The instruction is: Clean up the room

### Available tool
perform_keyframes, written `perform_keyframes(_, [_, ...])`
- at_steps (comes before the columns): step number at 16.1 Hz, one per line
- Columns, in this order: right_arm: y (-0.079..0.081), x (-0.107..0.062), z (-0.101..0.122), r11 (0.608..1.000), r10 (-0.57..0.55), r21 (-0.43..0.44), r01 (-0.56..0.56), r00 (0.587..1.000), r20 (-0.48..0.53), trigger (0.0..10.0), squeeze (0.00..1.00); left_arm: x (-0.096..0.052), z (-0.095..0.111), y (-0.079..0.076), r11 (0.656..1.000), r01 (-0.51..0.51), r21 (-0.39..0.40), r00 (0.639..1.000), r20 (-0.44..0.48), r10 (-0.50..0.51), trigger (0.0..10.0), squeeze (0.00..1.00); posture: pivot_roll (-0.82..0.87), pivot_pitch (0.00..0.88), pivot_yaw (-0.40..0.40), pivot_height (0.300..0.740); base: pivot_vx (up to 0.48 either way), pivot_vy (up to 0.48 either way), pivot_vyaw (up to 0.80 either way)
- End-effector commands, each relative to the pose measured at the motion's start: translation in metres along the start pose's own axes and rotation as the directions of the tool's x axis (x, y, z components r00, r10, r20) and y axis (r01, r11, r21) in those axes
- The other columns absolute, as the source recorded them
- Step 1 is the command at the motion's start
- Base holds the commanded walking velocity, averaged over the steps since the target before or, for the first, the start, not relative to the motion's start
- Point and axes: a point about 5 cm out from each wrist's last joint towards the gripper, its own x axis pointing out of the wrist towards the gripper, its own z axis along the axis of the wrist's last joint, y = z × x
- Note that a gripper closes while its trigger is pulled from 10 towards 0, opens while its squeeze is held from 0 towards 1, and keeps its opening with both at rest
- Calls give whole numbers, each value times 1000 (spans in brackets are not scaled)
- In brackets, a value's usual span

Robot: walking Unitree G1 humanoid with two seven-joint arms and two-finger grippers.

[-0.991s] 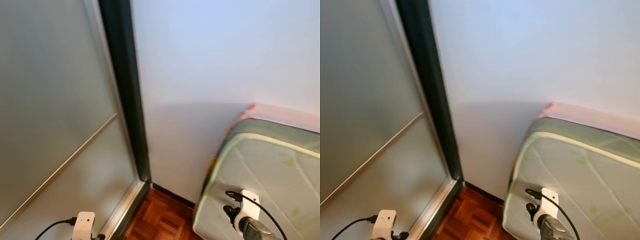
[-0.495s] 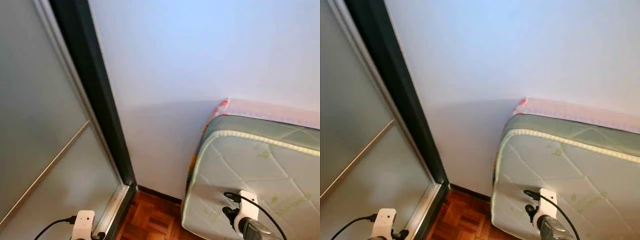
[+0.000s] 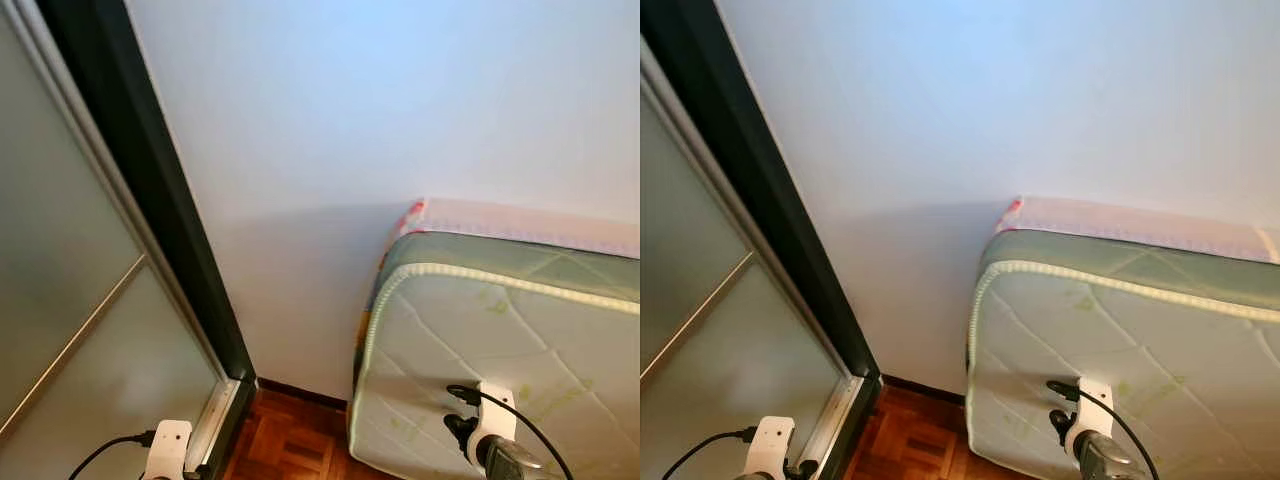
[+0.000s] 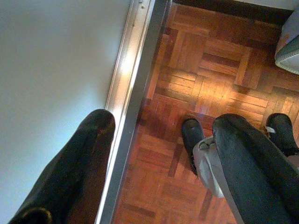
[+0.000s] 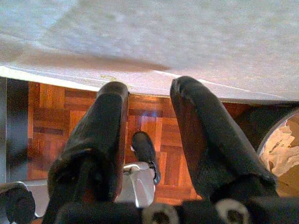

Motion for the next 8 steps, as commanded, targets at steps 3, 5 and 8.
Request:
perform_keyframes(3, [-3, -1, 0, 1000, -5, -18, 4, 1000, -13, 10000, 0, -1, -5, 0, 1000, 1, -4, 1000, -17, -1, 10000, 0, -82, 0, 15, 740, 0, 0, -710])
perform_keyframes(5, [-5, -1, 2, 1000, -13, -17, 13, 1000, -7, 10000, 0, 0, -4, -2, 1000, 7, -9, 1000, -12, -7, 10000, 0, -78, 0, -3, 740, 0, 0, -712])
perform_keyframes(8, [-7, -1, 3, 999, -18, -27, 17, 1000, -14, 10000, 0, 0, -4, -4, 1000, 6, -27, 1000, -15, -6, 10000, 0, -79, 0, -16, 740, 0, 0, -712])
